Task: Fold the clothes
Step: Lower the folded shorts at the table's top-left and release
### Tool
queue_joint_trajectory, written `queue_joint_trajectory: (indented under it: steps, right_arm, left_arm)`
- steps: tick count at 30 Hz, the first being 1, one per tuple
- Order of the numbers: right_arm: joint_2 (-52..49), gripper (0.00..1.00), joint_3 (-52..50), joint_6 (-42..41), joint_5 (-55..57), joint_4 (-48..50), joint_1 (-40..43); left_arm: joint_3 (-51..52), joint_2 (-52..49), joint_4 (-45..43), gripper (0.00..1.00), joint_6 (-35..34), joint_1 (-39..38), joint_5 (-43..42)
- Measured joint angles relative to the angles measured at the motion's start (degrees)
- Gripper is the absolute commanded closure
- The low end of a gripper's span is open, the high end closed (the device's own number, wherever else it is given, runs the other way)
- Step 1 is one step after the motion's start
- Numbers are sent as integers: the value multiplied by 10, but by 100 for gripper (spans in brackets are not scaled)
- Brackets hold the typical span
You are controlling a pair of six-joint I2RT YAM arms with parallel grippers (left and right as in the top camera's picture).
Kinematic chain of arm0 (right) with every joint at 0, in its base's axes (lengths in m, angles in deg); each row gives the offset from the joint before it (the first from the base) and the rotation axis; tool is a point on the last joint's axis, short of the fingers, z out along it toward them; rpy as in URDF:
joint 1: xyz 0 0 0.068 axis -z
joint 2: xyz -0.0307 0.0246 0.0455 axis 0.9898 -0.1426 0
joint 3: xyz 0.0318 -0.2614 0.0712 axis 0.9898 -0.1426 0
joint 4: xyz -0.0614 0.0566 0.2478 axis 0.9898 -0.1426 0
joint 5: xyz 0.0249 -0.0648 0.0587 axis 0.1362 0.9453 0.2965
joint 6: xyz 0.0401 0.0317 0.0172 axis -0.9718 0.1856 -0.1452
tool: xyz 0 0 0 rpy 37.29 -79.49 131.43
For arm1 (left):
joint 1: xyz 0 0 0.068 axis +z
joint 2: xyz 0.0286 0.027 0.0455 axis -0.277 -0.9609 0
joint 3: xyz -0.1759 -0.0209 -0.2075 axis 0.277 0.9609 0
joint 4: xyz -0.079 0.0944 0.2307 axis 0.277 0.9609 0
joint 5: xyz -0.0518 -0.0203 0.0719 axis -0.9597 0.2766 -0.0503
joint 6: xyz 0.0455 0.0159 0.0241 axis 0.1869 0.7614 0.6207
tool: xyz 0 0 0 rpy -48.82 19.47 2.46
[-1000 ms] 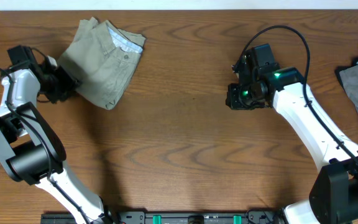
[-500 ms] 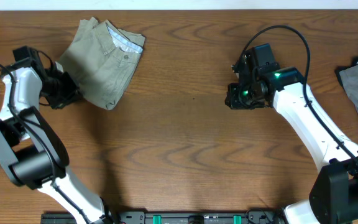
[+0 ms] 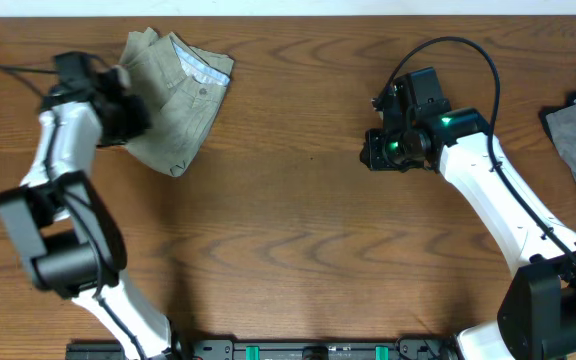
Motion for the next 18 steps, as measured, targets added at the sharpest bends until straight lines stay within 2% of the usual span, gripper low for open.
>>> queue_joint_trajectory:
  steps: [5, 11, 18]
  right_arm:
    - [0, 79, 0, 0, -2, -9, 0]
    - [0, 79, 0, 0, -2, -5, 0]
    - [0, 80, 0, 0, -7, -7, 0]
  left_arm:
    - [8, -45, 29, 94, -3, -35, 3]
    - [9, -47, 19, 94, -7, -94, -3]
    - [9, -47, -6, 93, -58, -170, 6]
